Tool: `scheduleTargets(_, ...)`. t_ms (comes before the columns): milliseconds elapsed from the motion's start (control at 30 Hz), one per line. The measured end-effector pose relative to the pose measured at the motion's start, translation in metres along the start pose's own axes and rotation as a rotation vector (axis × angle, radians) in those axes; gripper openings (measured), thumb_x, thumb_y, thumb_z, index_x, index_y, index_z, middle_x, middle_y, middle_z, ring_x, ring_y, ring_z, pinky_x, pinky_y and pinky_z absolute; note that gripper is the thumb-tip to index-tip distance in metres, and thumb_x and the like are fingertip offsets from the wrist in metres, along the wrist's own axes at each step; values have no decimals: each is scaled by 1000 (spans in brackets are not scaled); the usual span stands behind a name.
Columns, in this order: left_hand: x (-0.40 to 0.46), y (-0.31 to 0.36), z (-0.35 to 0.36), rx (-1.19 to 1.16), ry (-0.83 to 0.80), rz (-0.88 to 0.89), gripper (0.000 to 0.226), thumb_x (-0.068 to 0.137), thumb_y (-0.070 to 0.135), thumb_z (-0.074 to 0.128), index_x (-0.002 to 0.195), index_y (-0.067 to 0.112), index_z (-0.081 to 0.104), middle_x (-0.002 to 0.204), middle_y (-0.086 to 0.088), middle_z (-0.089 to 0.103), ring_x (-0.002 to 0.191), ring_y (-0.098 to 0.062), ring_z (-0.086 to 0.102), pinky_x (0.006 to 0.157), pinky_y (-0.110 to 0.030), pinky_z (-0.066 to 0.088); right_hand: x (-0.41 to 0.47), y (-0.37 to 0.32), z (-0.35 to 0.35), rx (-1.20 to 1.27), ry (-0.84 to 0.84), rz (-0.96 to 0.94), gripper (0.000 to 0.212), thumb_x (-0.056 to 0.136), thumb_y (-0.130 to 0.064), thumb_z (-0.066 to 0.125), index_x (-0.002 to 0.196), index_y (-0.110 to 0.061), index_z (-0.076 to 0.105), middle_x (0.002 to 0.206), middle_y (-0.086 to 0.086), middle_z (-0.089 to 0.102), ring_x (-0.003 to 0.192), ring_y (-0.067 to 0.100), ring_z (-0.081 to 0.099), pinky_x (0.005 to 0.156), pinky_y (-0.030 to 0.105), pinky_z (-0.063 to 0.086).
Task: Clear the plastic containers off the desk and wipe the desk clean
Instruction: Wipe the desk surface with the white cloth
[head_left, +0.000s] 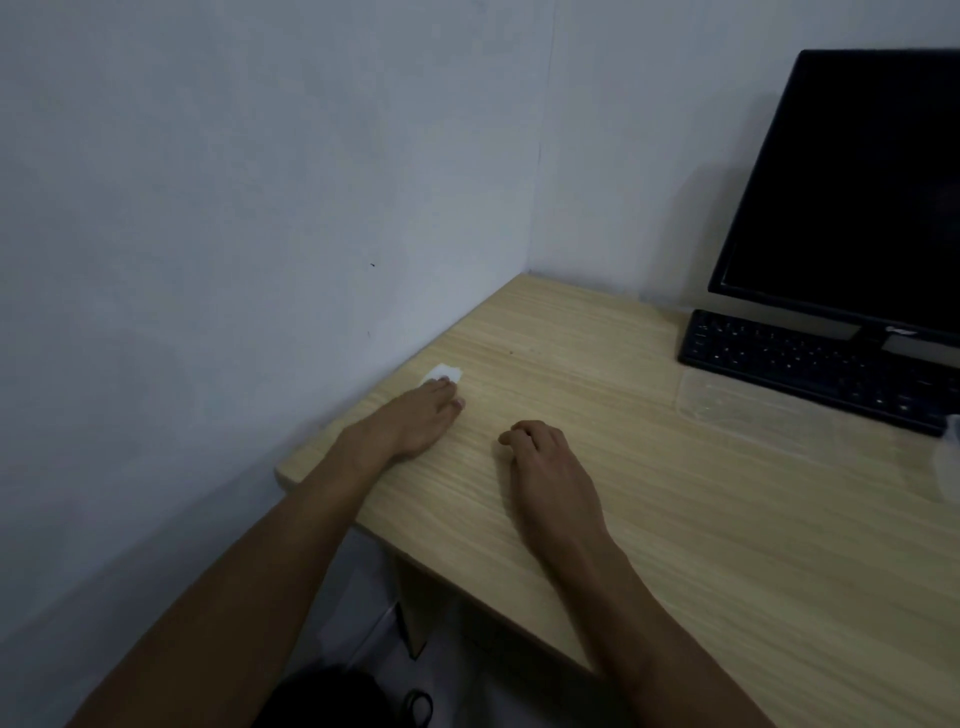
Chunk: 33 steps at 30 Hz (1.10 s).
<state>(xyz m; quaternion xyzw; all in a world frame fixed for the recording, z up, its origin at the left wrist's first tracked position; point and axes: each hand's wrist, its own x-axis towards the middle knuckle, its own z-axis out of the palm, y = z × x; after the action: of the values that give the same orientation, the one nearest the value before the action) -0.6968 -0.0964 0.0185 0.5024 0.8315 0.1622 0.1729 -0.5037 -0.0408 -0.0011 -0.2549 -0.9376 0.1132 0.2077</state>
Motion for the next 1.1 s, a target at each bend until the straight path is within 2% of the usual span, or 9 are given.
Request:
scheduleTargets(200,-53,15,32,9,-6,151,54,103,42,28,152,20,21,160,10,12,144,3,7,116,-18,3,-3,0,-1,-6,17,24,33,101,-16,34,130,-19,49,135,-1,45,118,12,41,91,23,39)
scheduleTargets(300,-58,-1,30,14,7,80,59,102,47,26,154,20,16,160,11,7,145,2,3,120,-27,5,-4,0,-1,10,11,29,33,101,-17,35,131,-19,48,136,-1,45,119,12,40,92,24,39)
scheduleTargets(433,-31,-27,16,3,95,-25,62,102,44,28,154,12,12,161,4,4,146,-4,1,117,-20,-2,-4,0,-1,27,18,28,34,101,-13,36,132,-19,50,136,-1,46,119,12,41,92,23,40)
scheduleTargets(600,11,-39,-3,19,81,-137,64,103,45,22,153,8,8,162,-3,5,148,-11,2,120,-28,1,-3,1,0,31,24,30,35,101,-11,36,133,-19,48,136,-3,44,120,11,39,92,22,38)
scheduleTargets(900,24,-44,-8,30,76,-130,64,102,47,23,153,10,14,161,-2,7,148,-11,3,121,-32,3,0,2,1,77,26,38,36,102,-12,33,135,-20,47,137,-4,42,122,9,37,91,21,37)
scheduleTargets(1100,30,-26,-9,9,58,-76,56,105,39,24,152,11,20,161,0,11,147,-9,7,119,-27,3,-1,1,2,105,46,49,35,101,-12,34,132,-21,49,135,-6,44,120,7,38,90,21,39)
